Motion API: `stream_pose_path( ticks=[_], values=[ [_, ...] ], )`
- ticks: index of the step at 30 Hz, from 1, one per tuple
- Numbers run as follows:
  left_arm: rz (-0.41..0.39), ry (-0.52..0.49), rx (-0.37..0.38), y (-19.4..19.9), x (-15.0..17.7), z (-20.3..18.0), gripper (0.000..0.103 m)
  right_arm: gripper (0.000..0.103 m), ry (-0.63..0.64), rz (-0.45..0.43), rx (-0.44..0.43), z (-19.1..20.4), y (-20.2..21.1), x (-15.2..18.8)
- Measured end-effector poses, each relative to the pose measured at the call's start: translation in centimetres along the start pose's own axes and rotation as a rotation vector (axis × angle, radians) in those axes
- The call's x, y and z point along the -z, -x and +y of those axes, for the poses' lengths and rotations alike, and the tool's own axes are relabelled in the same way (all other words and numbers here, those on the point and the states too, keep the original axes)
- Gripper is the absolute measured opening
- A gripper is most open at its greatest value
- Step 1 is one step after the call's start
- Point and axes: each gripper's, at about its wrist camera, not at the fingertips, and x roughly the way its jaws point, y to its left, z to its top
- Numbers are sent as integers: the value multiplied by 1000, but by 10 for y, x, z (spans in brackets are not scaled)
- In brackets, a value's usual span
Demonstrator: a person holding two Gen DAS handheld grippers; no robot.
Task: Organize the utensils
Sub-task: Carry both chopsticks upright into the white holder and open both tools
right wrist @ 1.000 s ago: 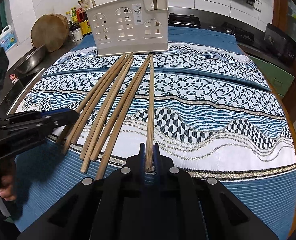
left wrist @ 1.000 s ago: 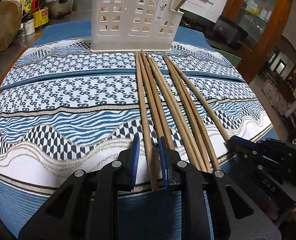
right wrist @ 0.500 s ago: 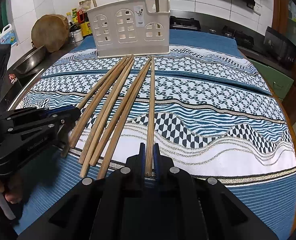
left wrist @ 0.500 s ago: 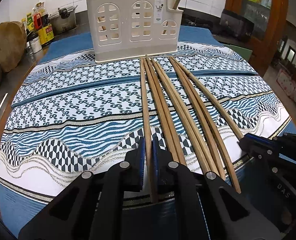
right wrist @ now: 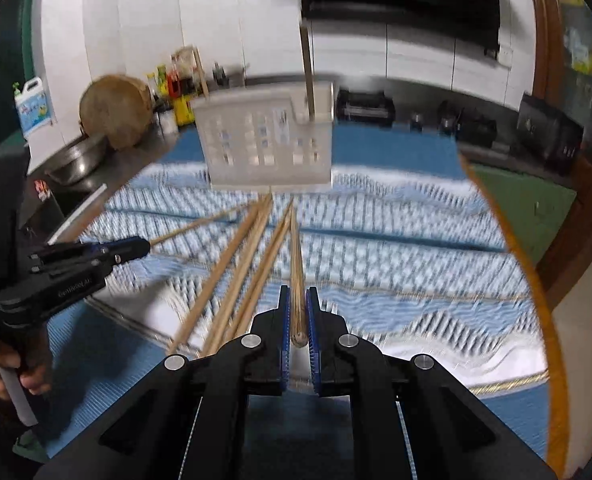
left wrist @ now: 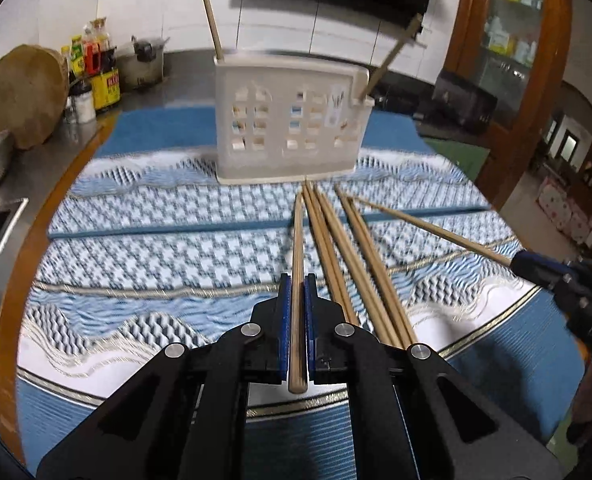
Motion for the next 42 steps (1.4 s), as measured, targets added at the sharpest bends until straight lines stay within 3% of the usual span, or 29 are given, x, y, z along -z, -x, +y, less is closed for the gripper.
stream_pose_path(
  ticks=[10, 24, 34, 42],
  values=[
    [-25, 17, 32, 12, -19, 22, 5, 7, 43, -66, -23, -7, 19, -72],
    [-36, 1, 57, 13, -62, 34, 5, 7, 91, -173, 49, -15, 29, -186],
    [-65, -51, 55, 20, -89, 35, 5, 7, 79, -286, 82, -15, 6, -263],
    [-81, -76, 58, 21, -107, 35, 5, 7, 50, -274, 57, -20, -32, -281]
  ],
)
